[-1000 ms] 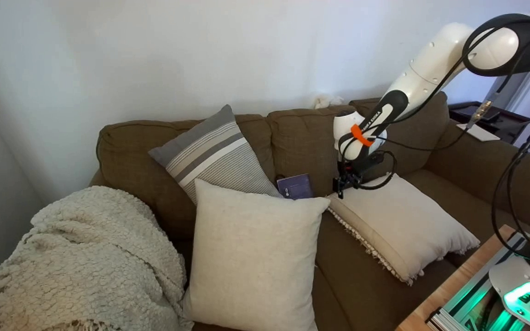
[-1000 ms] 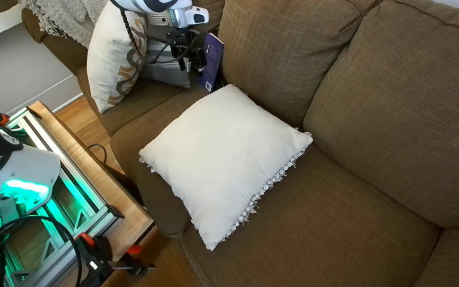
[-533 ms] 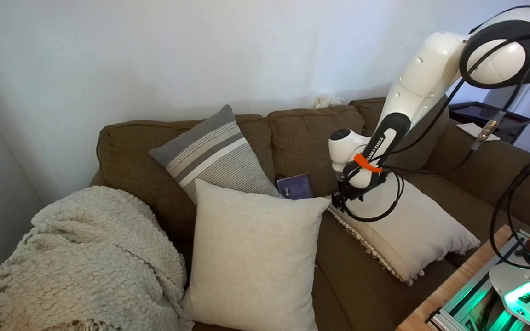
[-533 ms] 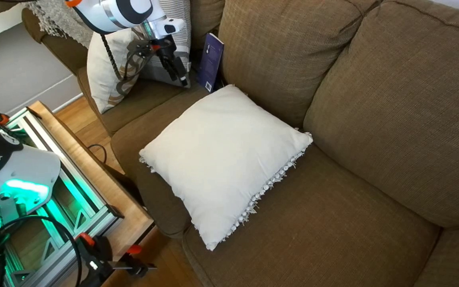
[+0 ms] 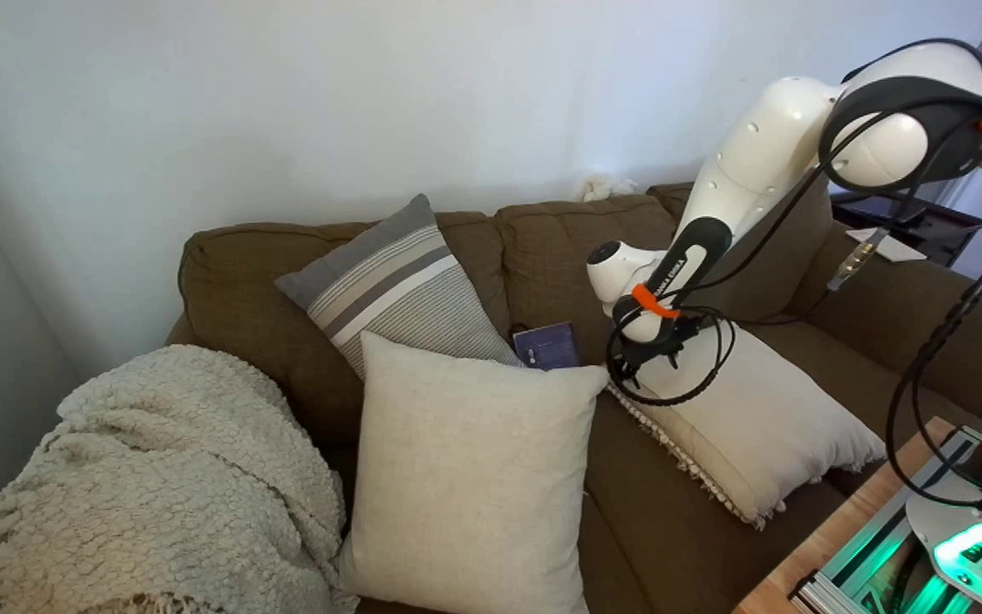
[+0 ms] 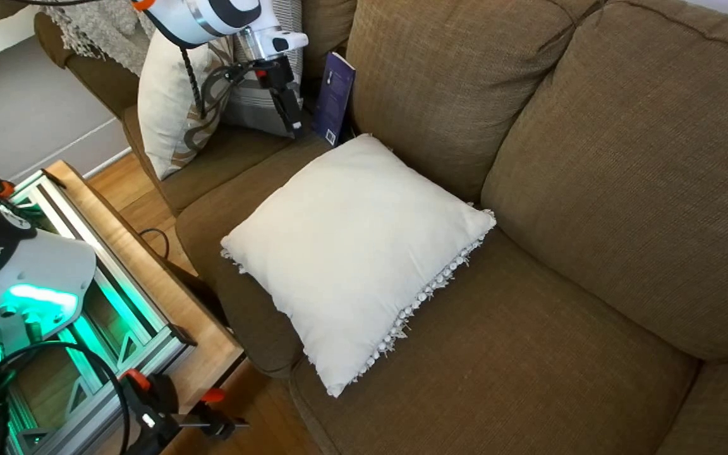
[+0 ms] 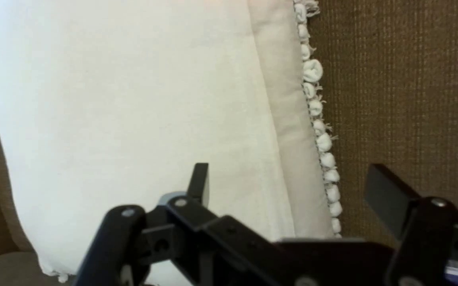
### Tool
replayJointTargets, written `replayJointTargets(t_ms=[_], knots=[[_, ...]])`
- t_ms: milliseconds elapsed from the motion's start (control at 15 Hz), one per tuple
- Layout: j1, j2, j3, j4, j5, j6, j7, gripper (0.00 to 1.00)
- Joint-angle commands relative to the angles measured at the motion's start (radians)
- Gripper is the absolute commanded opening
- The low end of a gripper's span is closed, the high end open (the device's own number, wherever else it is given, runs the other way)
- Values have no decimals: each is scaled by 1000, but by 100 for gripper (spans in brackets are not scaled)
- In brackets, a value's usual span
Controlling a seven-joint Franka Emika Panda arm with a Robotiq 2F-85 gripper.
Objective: Move the pillow on the right to the right side of the sofa.
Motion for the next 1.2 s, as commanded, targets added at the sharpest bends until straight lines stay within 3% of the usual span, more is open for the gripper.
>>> replayJointTargets(t_ms=[0,400,600,800,867,933,1133], knots=[[-25,182,20,223,-26,-215,69,100],[-57,394,48,438,-127,-255,-42,100],[-85,454,36,434,-142,-209,-72,100],[-90,425,-9,349,-126,-210,-4,99],[-91,403,-23,307,-124,-196,25,91],[-92,384,-34,271,-120,-190,55,74],[-108,342,-28,221,-120,-139,91,54]])
